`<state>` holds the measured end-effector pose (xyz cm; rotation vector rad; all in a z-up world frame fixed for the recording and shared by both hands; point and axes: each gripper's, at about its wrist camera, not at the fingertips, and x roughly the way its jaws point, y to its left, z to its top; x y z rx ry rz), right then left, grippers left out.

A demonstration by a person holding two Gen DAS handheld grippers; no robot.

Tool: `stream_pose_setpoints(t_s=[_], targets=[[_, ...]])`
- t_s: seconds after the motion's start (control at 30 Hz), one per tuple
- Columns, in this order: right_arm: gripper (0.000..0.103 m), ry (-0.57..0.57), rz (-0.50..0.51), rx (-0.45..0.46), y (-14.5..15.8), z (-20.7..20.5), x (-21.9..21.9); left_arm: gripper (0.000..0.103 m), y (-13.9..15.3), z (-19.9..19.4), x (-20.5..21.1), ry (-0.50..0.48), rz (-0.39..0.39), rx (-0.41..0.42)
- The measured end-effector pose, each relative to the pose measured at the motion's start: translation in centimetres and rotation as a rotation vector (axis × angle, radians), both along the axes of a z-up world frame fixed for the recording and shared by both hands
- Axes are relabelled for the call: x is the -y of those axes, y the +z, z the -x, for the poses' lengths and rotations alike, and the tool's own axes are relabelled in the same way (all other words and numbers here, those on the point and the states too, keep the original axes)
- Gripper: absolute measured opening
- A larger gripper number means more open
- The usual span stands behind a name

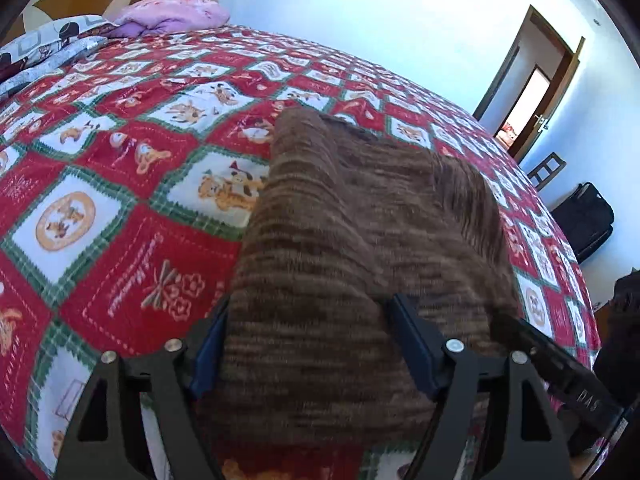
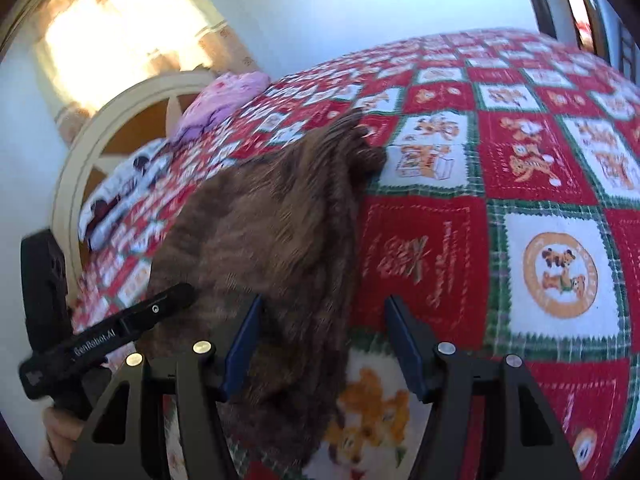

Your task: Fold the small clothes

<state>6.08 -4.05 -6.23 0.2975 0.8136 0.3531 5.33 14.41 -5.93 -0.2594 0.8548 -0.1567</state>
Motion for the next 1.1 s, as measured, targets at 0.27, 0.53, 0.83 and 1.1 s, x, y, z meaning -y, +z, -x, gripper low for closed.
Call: stream_pose_setpoints(t_s=[0.27,0.53,0.83,1.1], targets=[[0.026,0.046,0.155,0.042,0.1,2.5,-3.2,0.046,0.3,0.5,-0.5,0.022,0.026,-0.012],[0.018,0.037,-0.066,-0.066,1.9,3.0,-1.2,0.024,2.4,1.6,0.2,0.034,-0.046,-0.067],[0.018,0.016,-0.012,-0.106,-0.2,4.0,-1.1,0.029,0.7,2.6,1.3,0.028,-0.151,-0.08],[0.023,-0.016,0.1,-0.061,0.6,5.1,-1.8,0.037,1.3,3.9,2.3,0.039,-0.285,-0.028]])
